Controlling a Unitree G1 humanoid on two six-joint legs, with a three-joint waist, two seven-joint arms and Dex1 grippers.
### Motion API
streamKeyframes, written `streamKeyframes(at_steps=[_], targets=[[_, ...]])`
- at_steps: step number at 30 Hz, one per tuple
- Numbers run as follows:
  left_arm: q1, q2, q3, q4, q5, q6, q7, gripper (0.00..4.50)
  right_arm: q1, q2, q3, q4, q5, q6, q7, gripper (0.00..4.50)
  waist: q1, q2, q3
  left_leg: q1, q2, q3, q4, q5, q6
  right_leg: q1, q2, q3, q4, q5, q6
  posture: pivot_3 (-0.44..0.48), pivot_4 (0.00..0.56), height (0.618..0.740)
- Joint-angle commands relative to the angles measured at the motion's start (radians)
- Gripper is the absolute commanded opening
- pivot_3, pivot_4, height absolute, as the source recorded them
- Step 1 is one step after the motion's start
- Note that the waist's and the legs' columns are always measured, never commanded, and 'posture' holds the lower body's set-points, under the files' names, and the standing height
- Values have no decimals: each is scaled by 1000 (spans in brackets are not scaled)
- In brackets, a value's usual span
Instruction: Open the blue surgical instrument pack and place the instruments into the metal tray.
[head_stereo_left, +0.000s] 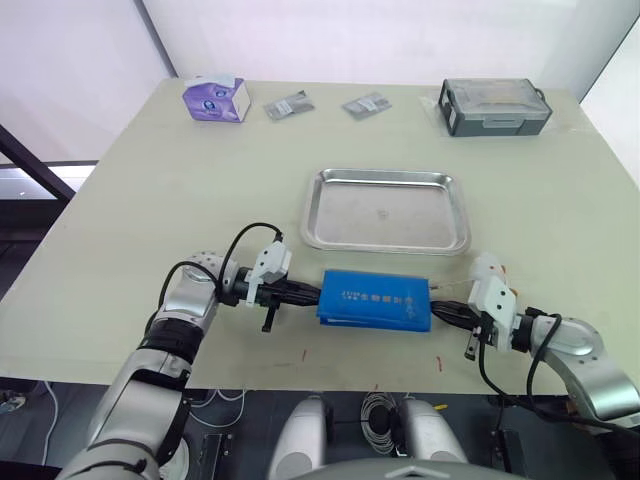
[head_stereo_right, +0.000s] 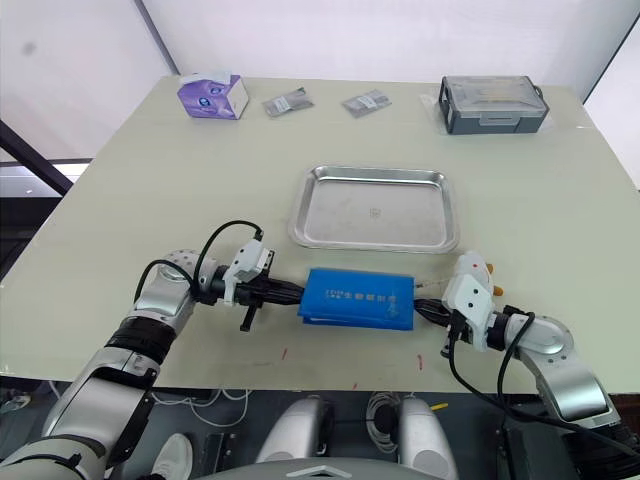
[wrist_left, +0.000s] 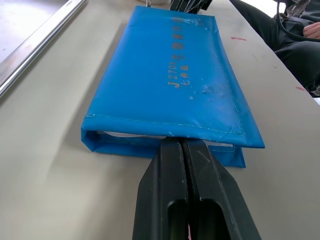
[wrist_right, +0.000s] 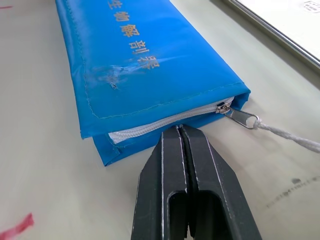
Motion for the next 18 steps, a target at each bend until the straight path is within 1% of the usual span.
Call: streamKeyframes(at_steps=[1,5,9,12,17,18], targets=[[5,10,-11,1,1,-16,-46,62,17,-25,-32,-11,-1,-14,5,0,0,0,0,0,0,0,0,0,0,0,0,0,0,0,0,0,150,740],[23,45,8,-1,-10,-20,-46,62,54,-55,-53,-44,9,-36,22,0,-1,0,0,0,0,0,0,0,0,0,0,0,0,0,0,0,150,740],[54,91,51,-34,-66,-7,-46,62,107,-97,-99,-113,29,-53,42,0,-8,1,0,1,1,0,0,0,0,0,1,0,0,0,0,0,150,740],[93,151,69,-84,-111,8,-46,62,137,-127,-131,-146,38,-81,70,0,-9,1,0,1,2,0,0,0,0,0,1,0,0,0,0,0,150,740],[145,249,90,-166,-184,17,-46,62,130,-122,-129,-122,-16,-234,74,0,-2,1,0,1,2,0,0,0,0,0,1,0,0,0,0,0,150,740],[150,270,98,-196,-207,24,-46,19,123,-121,-118,-111,-29,-278,84,245,-1,1,0,1,2,0,0,0,0,0,1,0,0,0,0,0,150,740]])
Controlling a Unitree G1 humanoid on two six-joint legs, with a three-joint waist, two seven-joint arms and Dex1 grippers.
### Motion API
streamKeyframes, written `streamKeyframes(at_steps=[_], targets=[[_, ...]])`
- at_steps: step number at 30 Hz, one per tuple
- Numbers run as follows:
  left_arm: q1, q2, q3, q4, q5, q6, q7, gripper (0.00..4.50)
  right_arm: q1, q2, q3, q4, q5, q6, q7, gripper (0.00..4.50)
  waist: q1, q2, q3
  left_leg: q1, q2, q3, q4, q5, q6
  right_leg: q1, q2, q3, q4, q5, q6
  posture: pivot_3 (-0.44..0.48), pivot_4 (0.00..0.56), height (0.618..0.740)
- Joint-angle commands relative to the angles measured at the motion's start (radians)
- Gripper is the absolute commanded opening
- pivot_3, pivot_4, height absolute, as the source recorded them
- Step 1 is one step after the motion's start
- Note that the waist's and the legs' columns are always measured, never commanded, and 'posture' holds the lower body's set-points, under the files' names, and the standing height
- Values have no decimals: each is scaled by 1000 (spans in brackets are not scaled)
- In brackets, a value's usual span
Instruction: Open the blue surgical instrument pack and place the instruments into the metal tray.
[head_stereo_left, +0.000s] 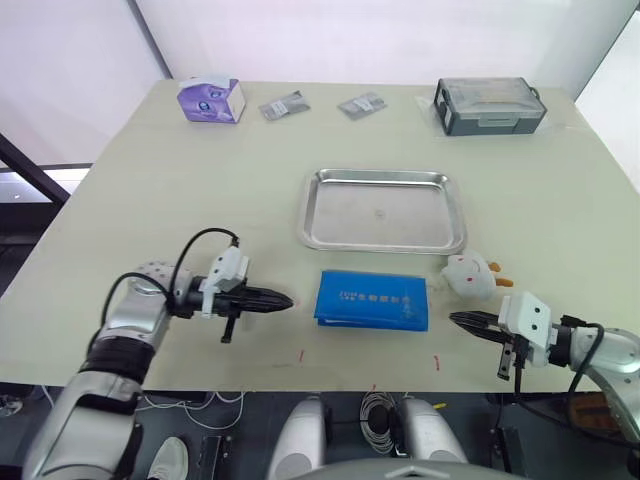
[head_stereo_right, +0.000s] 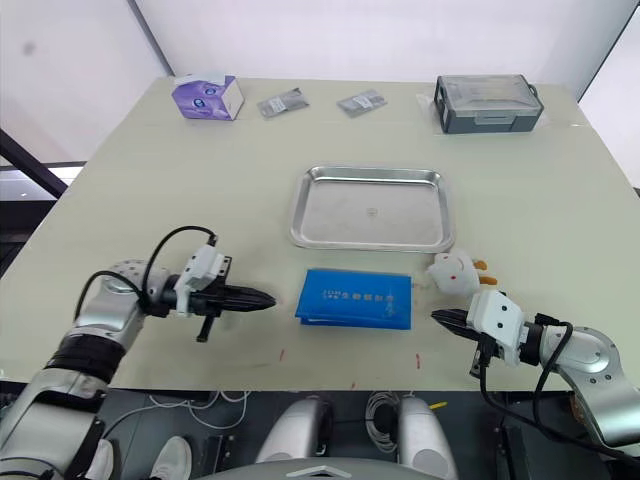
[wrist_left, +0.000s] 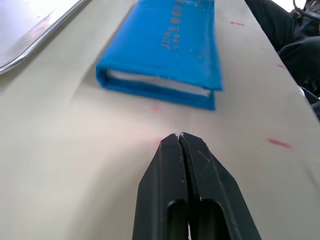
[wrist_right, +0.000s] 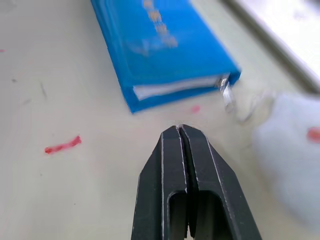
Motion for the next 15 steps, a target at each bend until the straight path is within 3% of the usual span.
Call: streamKeyframes(at_steps=[1,3,5,9,10,11,13,15], targets=[[8,52,41,-95,-76,15,-45,0,-23,1,2,9,-33,-140,19,500,1,0,0,0,0,0,0,0,0,0,0,0,0,0,0,0,150,740],[34,88,51,-193,-125,62,-45,0,-48,3,28,44,-77,-257,31,1164,1,-1,0,0,0,0,0,0,0,0,0,0,0,0,0,0,150,740],[55,107,55,-284,-151,93,-45,524,-80,2,53,102,-124,-378,40,2128,0,0,1,0,0,0,0,0,0,0,0,0,0,0,0,0,150,740],[51,81,83,-415,-178,176,-18,2349,-138,-11,98,210,-180,-543,59,4295,0,0,1,0,0,1,0,0,0,0,0,0,0,0,0,0,150,740],[54,74,86,-445,-182,192,-8,2928,-159,-8,110,234,-192,-580,57,4500,0,0,1,0,0,1,0,0,0,0,0,0,0,0,0,0,150,740],[59,68,89,-471,-184,205,-3,3132,-177,-3,122,252,-198,-606,56,4500,-1,0,1,0,0,1,0,0,0,0,0,0,0,0,0,0,150,740],[68,62,93,-515,-187,231,1,4113,-219,10,150,287,-206,-648,58,4500,-5,0,1,1,0,2,0,0,0,0,1,1,0,0,0,0,150,740],[73,60,98,-538,-188,252,2,4314,-256,28,170,315,-203,-665,51,4500,-7,1,1,1,1,2,0,0,0,0,1,1,0,0,0,0,150,740]])
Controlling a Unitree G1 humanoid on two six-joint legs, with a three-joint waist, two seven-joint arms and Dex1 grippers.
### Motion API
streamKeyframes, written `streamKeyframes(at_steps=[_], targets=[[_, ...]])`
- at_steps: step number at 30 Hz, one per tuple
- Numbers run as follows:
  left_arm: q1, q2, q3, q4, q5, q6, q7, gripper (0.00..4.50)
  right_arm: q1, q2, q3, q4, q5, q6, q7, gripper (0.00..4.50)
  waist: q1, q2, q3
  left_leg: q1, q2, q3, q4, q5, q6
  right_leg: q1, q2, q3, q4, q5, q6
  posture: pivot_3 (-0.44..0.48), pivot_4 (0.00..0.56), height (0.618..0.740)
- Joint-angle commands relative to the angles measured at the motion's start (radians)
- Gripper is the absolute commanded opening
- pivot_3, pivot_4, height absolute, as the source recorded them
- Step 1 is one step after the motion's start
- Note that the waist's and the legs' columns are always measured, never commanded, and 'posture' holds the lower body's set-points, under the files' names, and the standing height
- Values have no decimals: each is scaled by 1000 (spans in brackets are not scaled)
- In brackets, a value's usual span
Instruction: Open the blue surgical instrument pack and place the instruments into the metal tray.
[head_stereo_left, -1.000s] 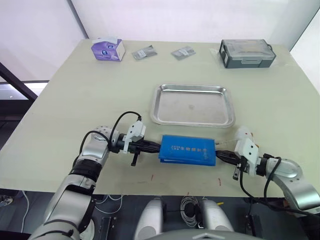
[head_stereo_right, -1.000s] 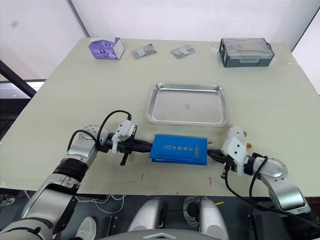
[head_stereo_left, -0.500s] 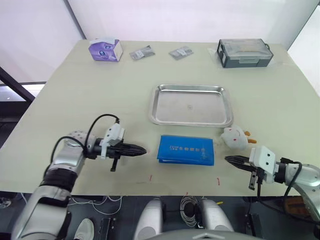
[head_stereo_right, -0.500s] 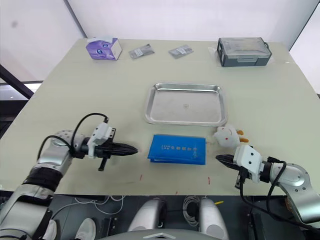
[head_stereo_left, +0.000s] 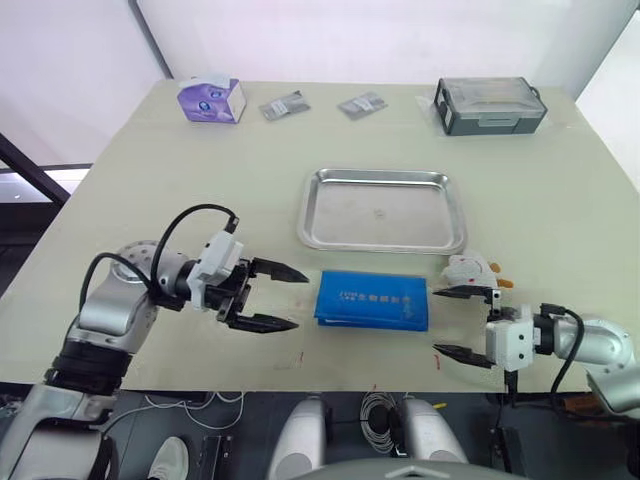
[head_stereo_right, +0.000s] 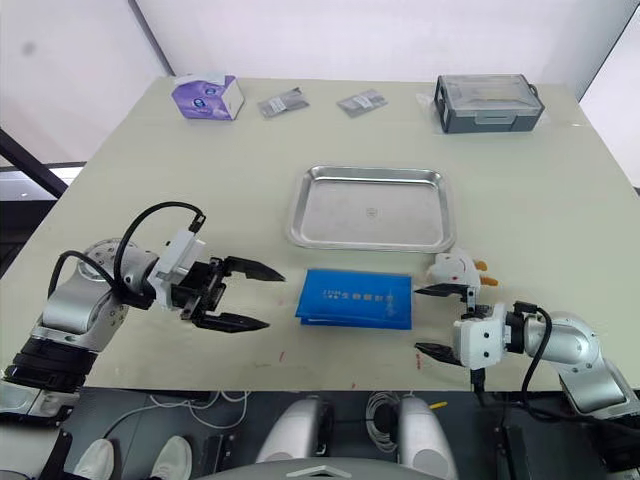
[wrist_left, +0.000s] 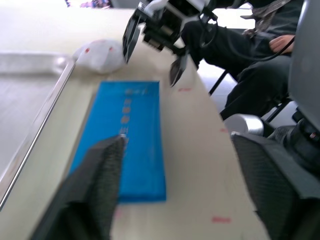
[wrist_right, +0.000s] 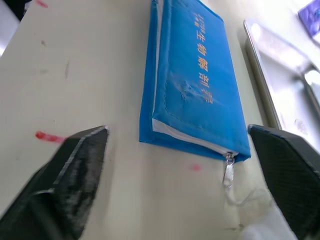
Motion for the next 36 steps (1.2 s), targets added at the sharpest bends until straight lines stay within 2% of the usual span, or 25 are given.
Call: streamKeyframes(at_steps=[1,9,11,12,13,14,16,18,19,20,25,36], targets=[[11,1,39,-70,-20,44,-6,4314,-68,28,30,38,5,-64,-11,4500,-2,0,0,0,0,0,0,0,0,0,0,0,0,0,0,0,150,740],[33,-15,67,-81,3,37,-5,4314,-153,86,84,144,-24,-102,-41,4500,5,0,0,0,0,0,0,0,0,0,0,0,0,0,0,0,150,740],[34,-22,75,-85,5,35,-2,4500,-160,90,92,156,-23,-106,-43,3948,5,1,0,0,0,0,0,0,0,0,-1,0,0,0,0,0,150,740],[36,-24,77,-89,4,35,-1,4500,-163,91,97,161,-19,-106,-40,3343,5,1,0,0,0,0,0,0,0,0,-1,0,0,0,0,0,150,740],[40,-30,80,-89,10,22,3,4500,-165,88,105,166,-21,-108,-37,3298,5,1,0,0,0,0,0,0,0,0,0,0,0,0,0,0,150,740],[43,-35,83,-89,15,13,5,4500,-167,86,110,171,-23,-110,-34,2998,4,1,0,0,0,0,0,0,0,0,0,0,0,0,0,0,150,740],[44,-35,88,-85,18,18,2,4500,-173,81,122,178,-29,-119,-26,2078,2,1,0,0,0,0,0,0,0,0,0,0,0,0,0,0,150,740],[44,-30,92,-85,13,33,-5,4500,-179,79,127,185,-35,-126,-29,976,2,1,0,0,0,0,0,0,0,0,0,0,0,0,0,0,150,740],[44,-29,93,-84,12,38,-9,4500,-182,78,129,189,-34,-126,-30,651,2,1,0,0,0,0,0,0,0,0,0,0,0,0,0,0,150,740],[44,-30,94,-84,12,40,-11,4500,-185,76,131,193,-32,-127,-31,115,2,1,0,0,0,0,0,0,0,0,0,0,0,0,0,0,150,740],[44,-36,102,-82,16,39,-14,4500,-172,45,131,138,77,-38,32,35,4,1,1,0,1,0,0,0,0,0,0,0,0,0,0,0,150,740],[32,-35,103,-62,35,21,-21,4500,-100,-83,101,-181,482,561,212,35,4,2,1,0,2,-2,0,0,0,0,0,0,0,0,0,0,150,740]])
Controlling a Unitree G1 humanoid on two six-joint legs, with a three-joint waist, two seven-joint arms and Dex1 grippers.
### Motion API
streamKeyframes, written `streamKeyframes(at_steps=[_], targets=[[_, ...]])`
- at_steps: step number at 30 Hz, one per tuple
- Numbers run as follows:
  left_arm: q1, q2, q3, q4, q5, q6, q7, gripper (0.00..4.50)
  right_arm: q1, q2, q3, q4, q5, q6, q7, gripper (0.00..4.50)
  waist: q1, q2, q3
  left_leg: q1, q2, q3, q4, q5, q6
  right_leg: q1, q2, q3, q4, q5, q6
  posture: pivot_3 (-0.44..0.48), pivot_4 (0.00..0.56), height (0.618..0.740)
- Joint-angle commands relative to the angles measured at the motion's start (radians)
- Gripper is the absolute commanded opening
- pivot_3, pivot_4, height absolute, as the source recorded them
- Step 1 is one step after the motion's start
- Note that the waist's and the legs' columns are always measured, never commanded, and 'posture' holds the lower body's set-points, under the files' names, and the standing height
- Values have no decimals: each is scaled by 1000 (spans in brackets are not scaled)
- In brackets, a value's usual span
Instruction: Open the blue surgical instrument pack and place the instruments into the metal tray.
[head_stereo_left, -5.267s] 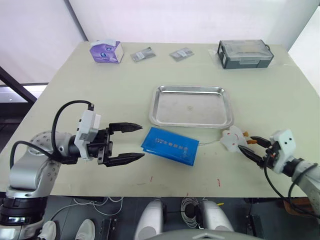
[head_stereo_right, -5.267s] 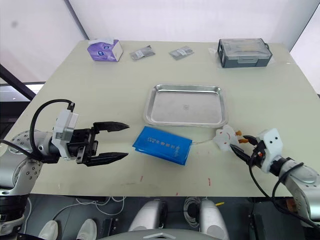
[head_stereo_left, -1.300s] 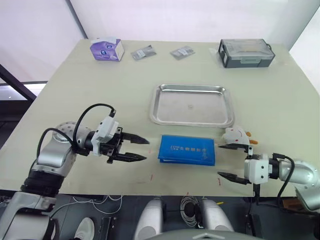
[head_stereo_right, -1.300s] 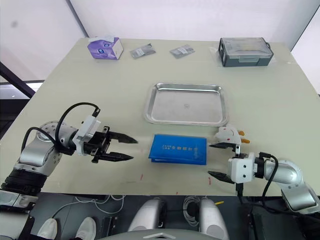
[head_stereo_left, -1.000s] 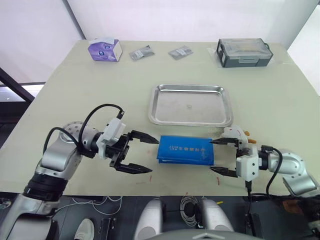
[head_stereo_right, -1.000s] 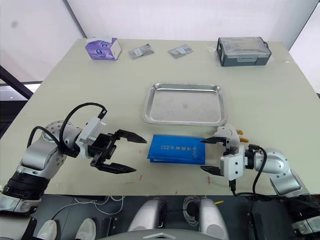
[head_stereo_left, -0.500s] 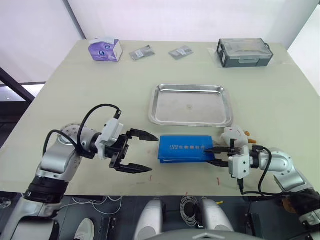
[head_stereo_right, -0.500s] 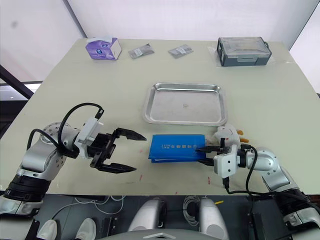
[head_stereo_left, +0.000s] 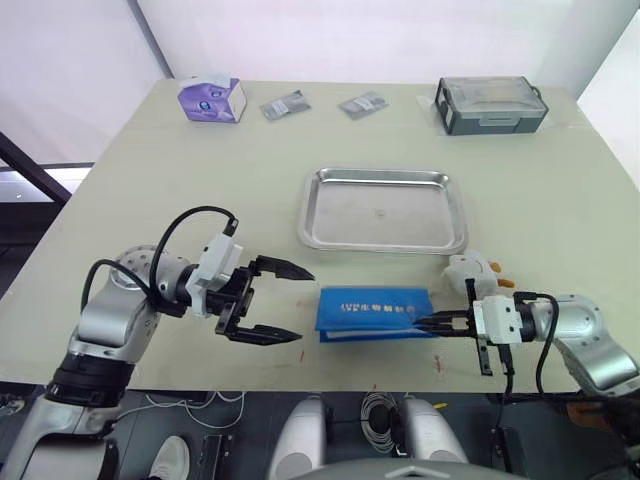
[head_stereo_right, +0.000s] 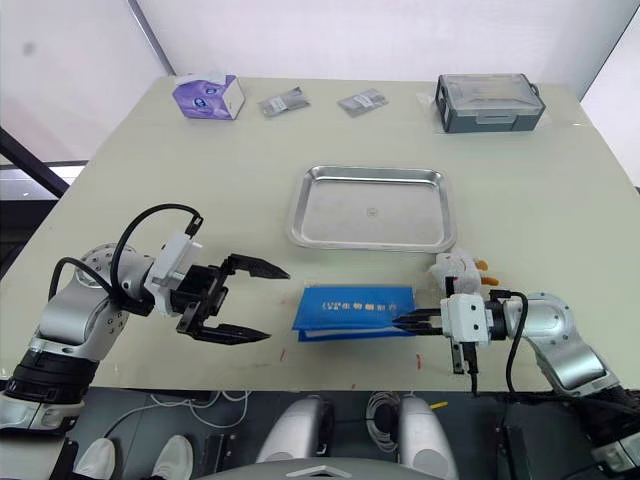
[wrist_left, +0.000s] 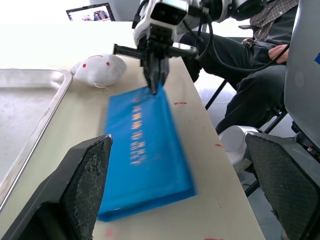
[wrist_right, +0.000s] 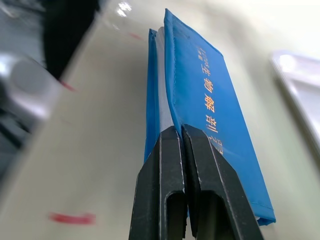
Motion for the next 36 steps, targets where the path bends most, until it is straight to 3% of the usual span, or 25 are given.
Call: streamKeyframes(at_steps=[1,7,13,22,30,33,34,35,36], targets=[[-25,-1,24,4,11,-19,-22,4500,-15,-22,-48,-87,130,173,27,35,0,0,0,0,0,0,0,0,0,0,0,0,0,0,0,0,150,740],[-64,-11,14,30,12,-9,-43,4500,-121,-27,-81,-54,205,487,-1,35,0,0,0,0,-1,0,0,0,0,0,0,0,0,0,0,0,150,740],[-128,-55,1,128,34,-16,-33,4500,-228,30,-96,35,227,639,-2,35,1,0,0,-1,-2,1,1,0,0,0,0,-1,0,0,0,0,150,740],[-223,-133,-98,334,120,-119,-53,4500,-330,88,-91,162,178,675,71,35,-2,0,0,-1,-2,0,1,0,0,0,0,-1,0,0,0,0,150,740],[-262,-249,-129,453,173,-143,-36,4500,-328,104,-108,165,153,664,97,35,-3,0,0,-1,-2,0,1,0,0,0,0,-1,0,0,0,0,150,740],[-272,-286,-115,484,160,-117,-46,3821,-322,101,-112,157,149,664,106,0,-3,0,0,-1,-2,0,1,0,0,0,0,-1,0,0,0,0,150,740],[-273,-292,-110,486,155,-105,-47,3400,-320,100,-113,155,148,664,108,0,-3,0,0,-1,-2,0,1,0,0,0,0,-1,0,0,0,0,150,740],[-272,-295,-108,487,152,-95,-50,2486,-319,99,-115,155,146,664,109,0,-3,0,0,-1,-2,0,1,0,0,0,0,-1,0,0,0,0,150,740],[-263,-288,-120,485,148,-91,-52,2135,-315,99,-120,153,144,659,108,0,-3,0,0,-1,-2,0,1,0,0,-1,0,-1,0,0,0,0,150,740]])
